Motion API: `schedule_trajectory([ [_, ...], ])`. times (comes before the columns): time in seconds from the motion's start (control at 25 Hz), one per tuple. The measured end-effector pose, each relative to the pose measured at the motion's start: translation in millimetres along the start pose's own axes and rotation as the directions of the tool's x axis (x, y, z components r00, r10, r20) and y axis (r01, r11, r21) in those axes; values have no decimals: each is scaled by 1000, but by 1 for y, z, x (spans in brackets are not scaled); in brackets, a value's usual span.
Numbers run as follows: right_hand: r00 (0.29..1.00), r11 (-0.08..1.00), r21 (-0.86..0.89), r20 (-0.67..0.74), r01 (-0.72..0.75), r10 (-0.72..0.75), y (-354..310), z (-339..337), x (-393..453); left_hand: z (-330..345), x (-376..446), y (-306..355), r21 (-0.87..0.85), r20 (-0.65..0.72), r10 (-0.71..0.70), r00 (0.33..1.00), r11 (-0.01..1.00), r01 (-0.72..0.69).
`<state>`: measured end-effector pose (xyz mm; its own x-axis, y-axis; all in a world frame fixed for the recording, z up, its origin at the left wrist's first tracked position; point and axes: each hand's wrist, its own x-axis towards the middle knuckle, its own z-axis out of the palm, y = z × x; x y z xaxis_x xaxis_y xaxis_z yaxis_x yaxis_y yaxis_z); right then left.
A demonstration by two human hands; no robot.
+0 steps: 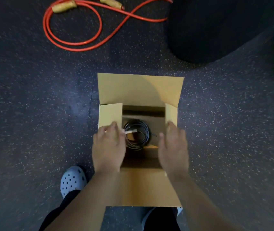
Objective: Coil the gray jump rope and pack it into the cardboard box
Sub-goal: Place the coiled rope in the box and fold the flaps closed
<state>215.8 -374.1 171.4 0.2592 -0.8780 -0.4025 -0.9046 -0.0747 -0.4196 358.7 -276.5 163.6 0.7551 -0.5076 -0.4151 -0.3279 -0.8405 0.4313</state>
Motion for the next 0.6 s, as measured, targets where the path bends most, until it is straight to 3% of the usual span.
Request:
schedule_trajectory([
  [0.12,983,959,-254,164,125,-84,-1,49,5,34,11,-16,186,240,103,965,971,-150],
  [0.2,963,911,-373,254,177,-84,17,71,15,51,20,-36,310,305,161,939,915,-257],
  [0.32,950,807,-524,279,271,-138,41,88,19,62,22,-54,448,302,229,925,823,-350],
  [0.4,950,772,-564,266,292,-164,44,89,20,64,22,-55,462,279,247,928,813,-355],
  [0.6,940,792,-521,283,319,-191,14,56,26,41,16,-42,437,308,248,918,821,-368],
])
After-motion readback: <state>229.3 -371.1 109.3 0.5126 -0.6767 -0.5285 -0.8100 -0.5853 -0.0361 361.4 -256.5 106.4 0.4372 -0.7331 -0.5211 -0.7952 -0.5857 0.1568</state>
